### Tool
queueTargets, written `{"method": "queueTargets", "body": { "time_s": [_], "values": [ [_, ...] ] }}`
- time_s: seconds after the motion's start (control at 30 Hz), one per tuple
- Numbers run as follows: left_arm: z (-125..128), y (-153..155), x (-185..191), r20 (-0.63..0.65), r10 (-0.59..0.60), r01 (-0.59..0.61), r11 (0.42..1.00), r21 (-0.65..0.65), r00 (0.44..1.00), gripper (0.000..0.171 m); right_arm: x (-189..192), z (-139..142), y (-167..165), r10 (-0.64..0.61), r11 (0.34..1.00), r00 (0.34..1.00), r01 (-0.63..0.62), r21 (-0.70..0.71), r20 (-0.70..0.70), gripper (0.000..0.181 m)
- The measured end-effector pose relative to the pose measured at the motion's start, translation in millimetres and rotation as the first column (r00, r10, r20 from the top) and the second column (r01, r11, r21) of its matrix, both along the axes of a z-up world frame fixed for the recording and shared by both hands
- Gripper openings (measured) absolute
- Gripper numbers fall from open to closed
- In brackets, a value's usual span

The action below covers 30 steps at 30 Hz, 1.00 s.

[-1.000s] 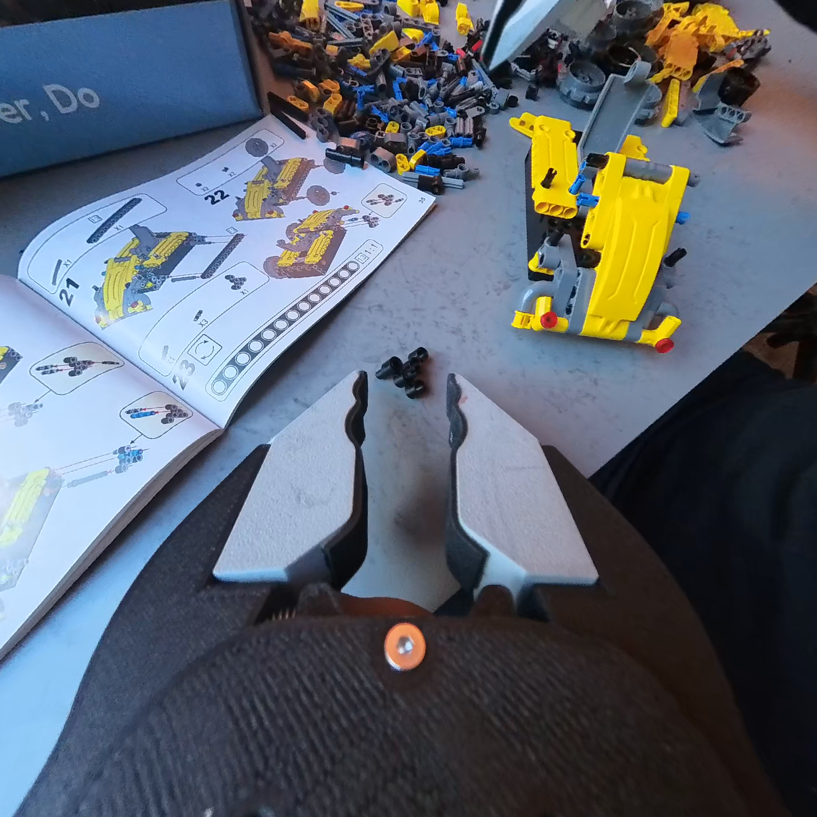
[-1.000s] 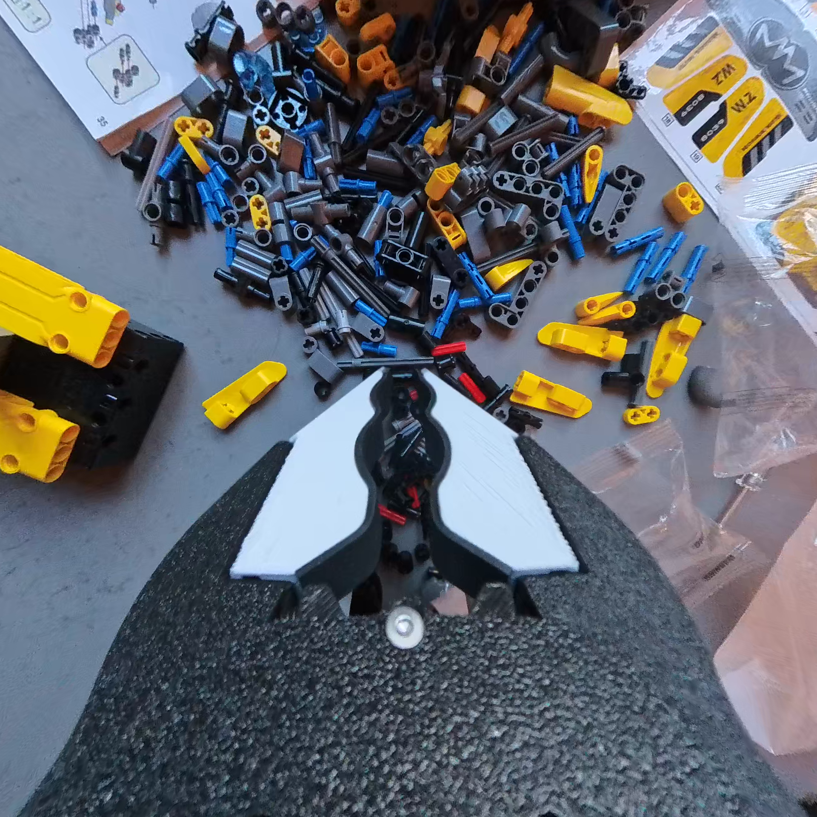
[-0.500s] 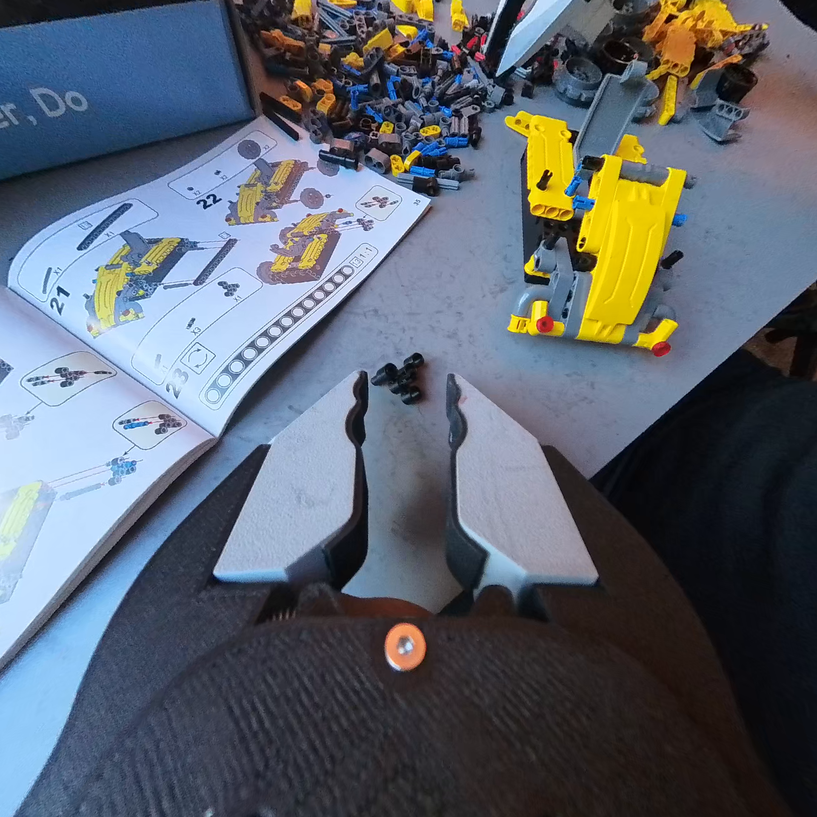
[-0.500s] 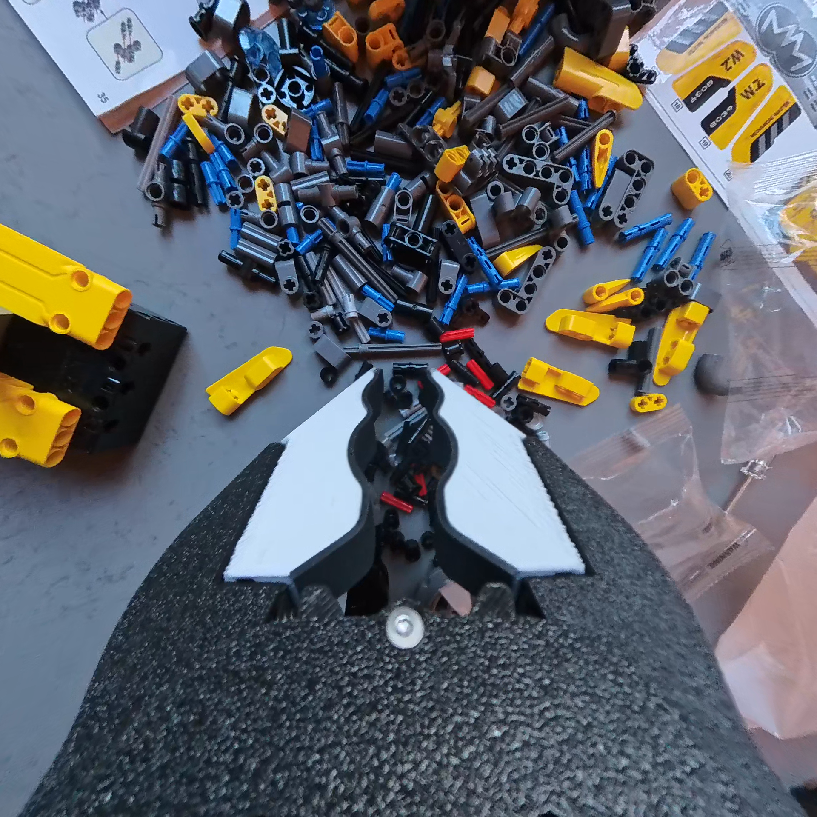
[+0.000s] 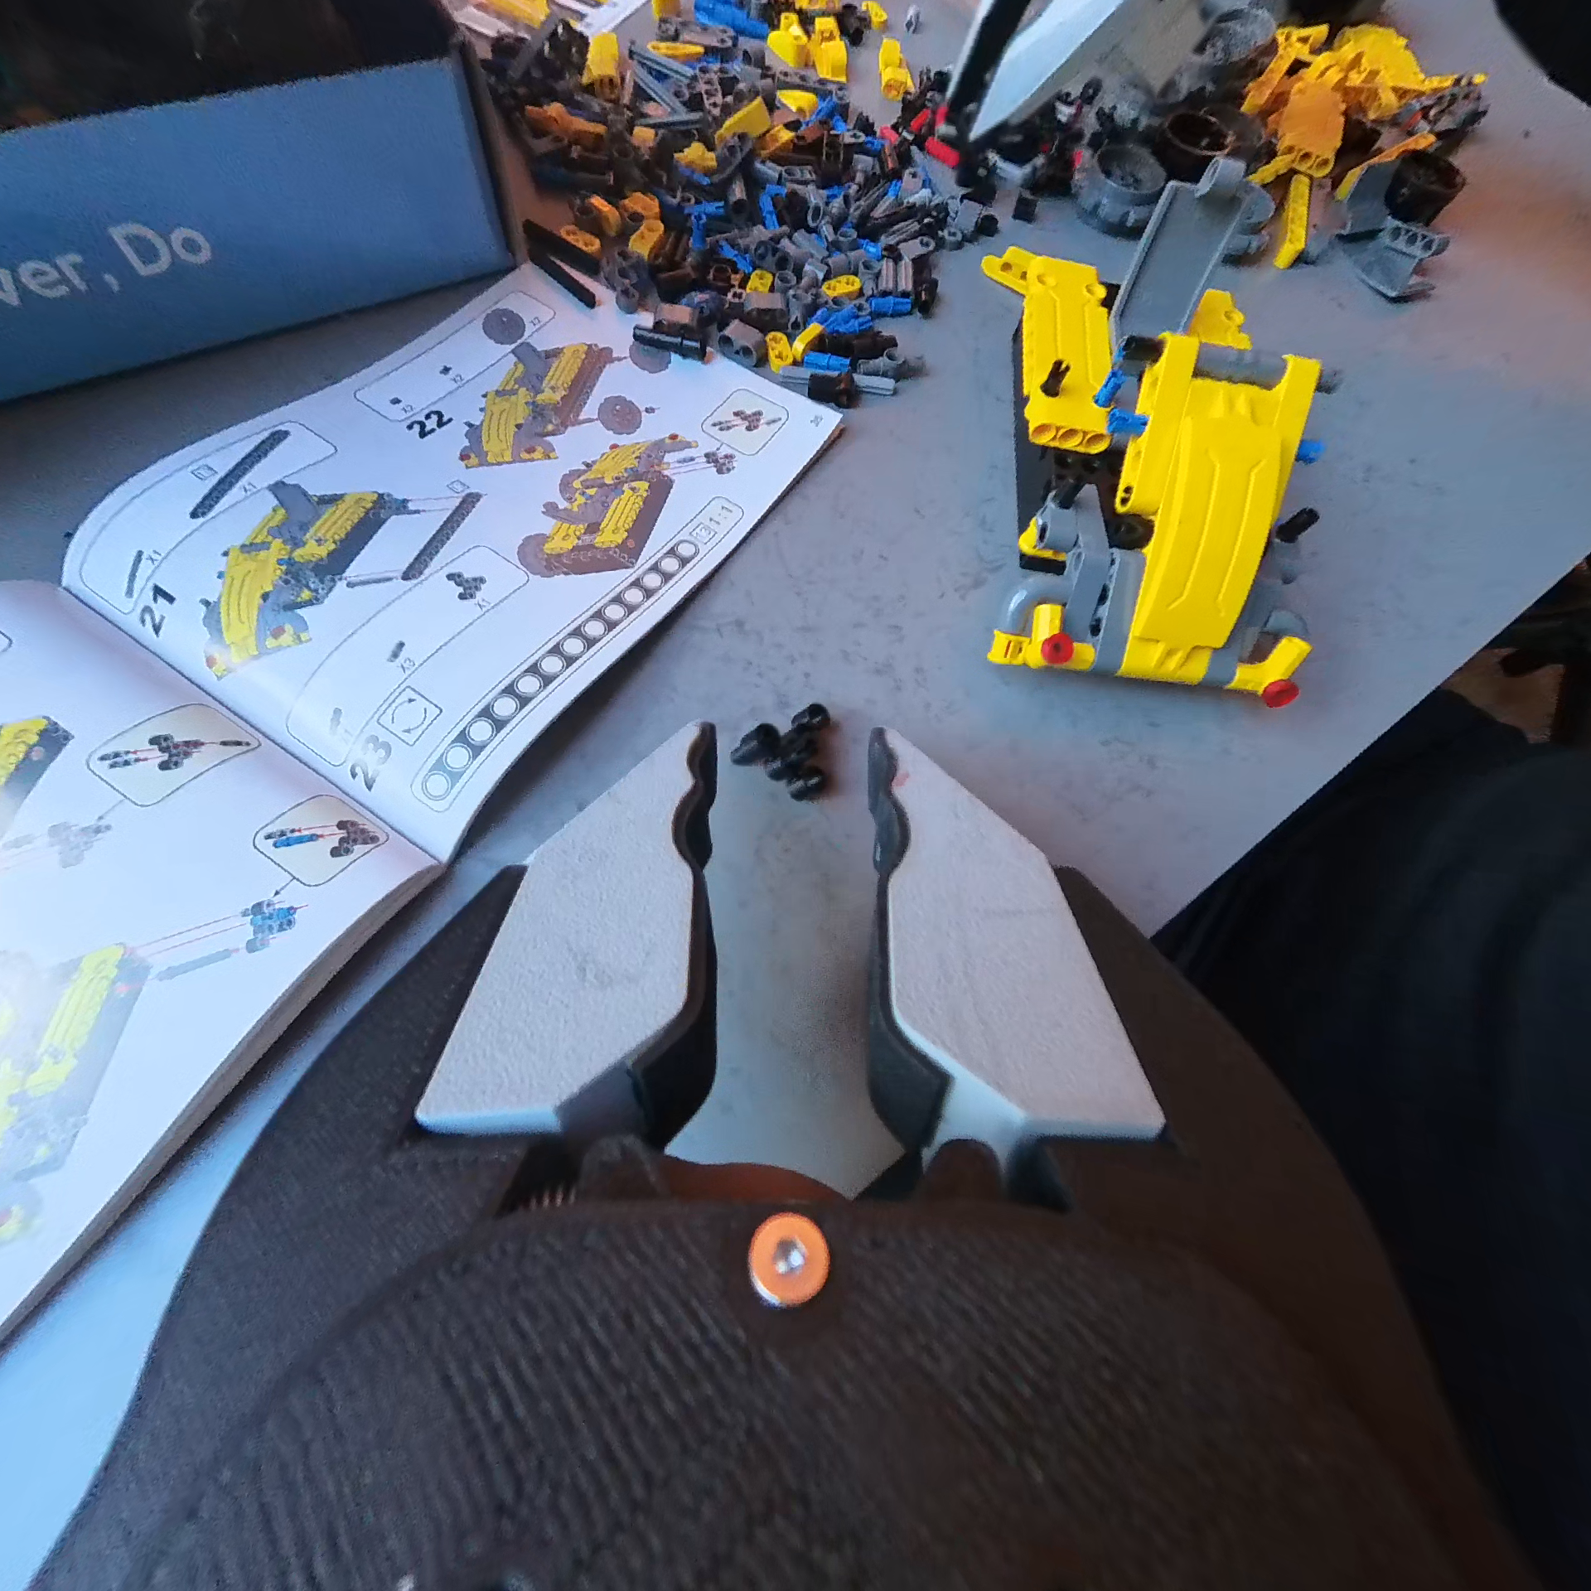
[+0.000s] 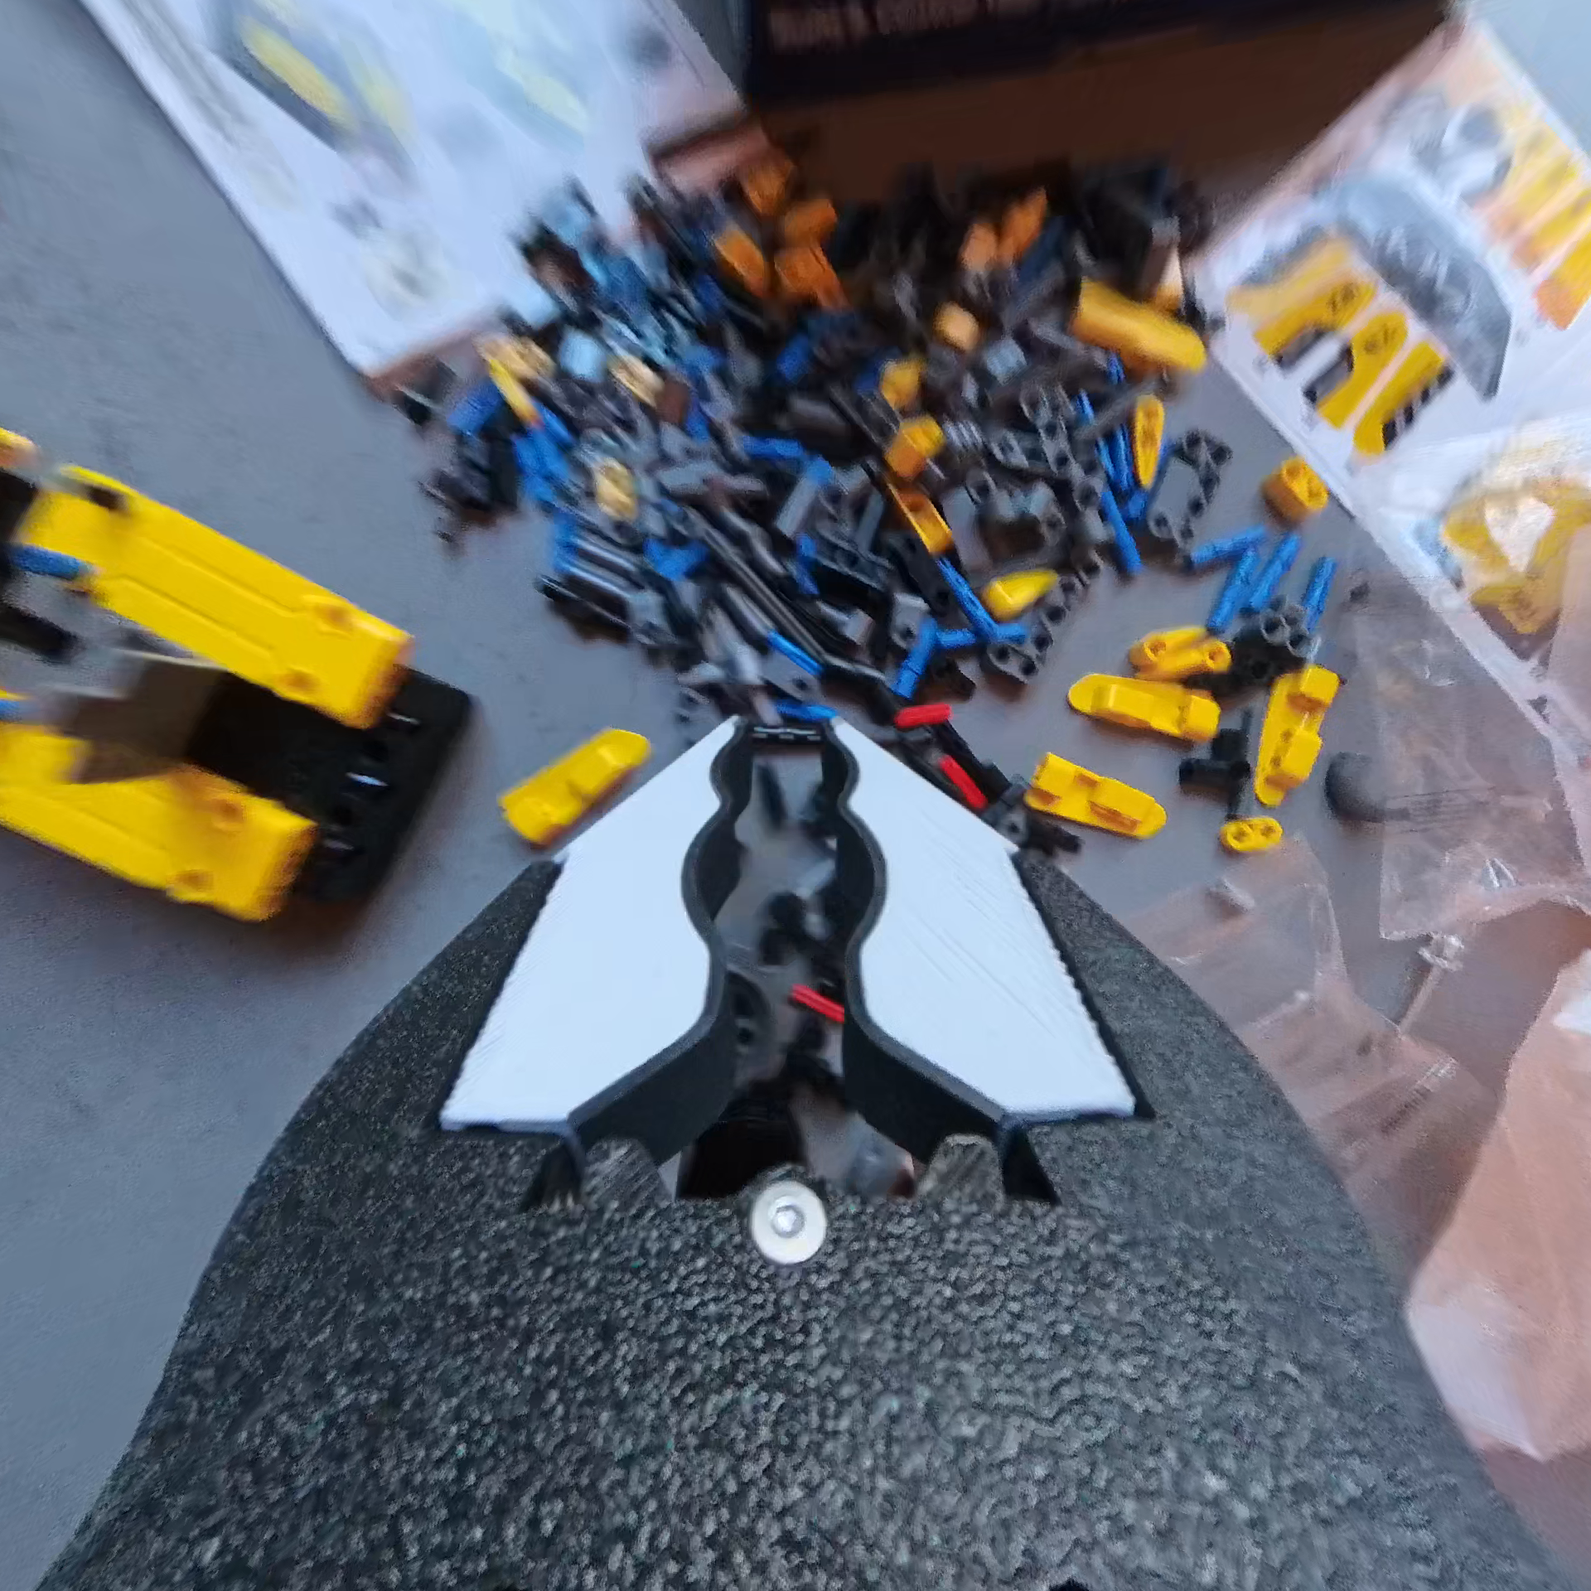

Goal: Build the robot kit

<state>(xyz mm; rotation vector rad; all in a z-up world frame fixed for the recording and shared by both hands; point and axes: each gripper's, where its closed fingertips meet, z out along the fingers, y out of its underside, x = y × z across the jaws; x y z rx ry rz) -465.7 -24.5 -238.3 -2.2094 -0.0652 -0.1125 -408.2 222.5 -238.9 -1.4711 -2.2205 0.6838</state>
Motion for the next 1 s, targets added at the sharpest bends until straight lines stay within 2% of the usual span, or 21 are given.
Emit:
{"method": "queueTargets", "body": {
  "time_s": [0.17, 0.3, 0.37, 0.43, 0.53, 0.6, 0.73, 0.87, 1.0],
  "values": [
    [25.6, 18.5, 13.5, -0.105, -0.062, 0.073, 0.992, 0.106, 0.993, 0.033, -3.8, 59.0, -85.4, 0.071, 0.946, 0.972, -0.136, -0.293, -0.222, 0.015],
    [55.6, 49.2, 35.9, -0.337, -0.152, 0.225, 0.956, 0.188, 0.929, 0.030, -11.8, 89.2, -142.6, 0.062, 0.794, 0.958, -0.217, -0.568, -0.279, 0.016],
    [62.4, 60.0, 38.5, -0.415, -0.159, 0.252, 0.951, 0.181, 0.896, 0.031, -13.4, 93.8, -161.3, 0.075, 0.728, 0.960, -0.237, -0.643, -0.270, 0.015],
    [74.2, 66.2, 40.7, -0.484, -0.140, 0.271, 0.939, 0.212, 0.864, 0.032, -13.1, 95.6, -174.2, 0.086, 0.690, 0.962, -0.246, -0.681, -0.260, 0.015],
    [87.2, 69.1, 46.8, -0.565, -0.116, 0.302, 0.921, 0.247, 0.817, 0.023, -9.6, 102.5, -187.5, 0.095, 0.593, 0.967, -0.244, -0.767, -0.235, 0.015],
    [93.0, 68.2, 51.5, -0.606, -0.102, 0.321, 0.909, 0.266, 0.789, 0.018, -9.9, 101.5, -188.9, 0.083, 0.559, 0.974, -0.220, -0.799, -0.210, 0.015],
    [94.8, 67.1, 56.3, -0.612, -0.091, 0.327, 0.901, 0.285, 0.786, 0.013, -1.9, 104.0, -200.3, 0.116, 0.451, 0.977, -0.214, -0.867, -0.181, 0.016],
    [91.2, 66.5, 55.6, -0.620, -0.089, 0.325, 0.904, 0.279, 0.780, 0.006, -2.7, 100.6, -202.7, 0.101, 0.421, 0.982, -0.189, -0.887, -0.161, 0.016],
    [87.9, 65.2, 55.3, -0.625, -0.099, 0.331, 0.905, 0.267, 0.774, 0.006, -2.7, 96.9, -203.9, 0.098, 0.462, 0.984, -0.178, -0.869, -0.150, 0.016]
  ]
}}
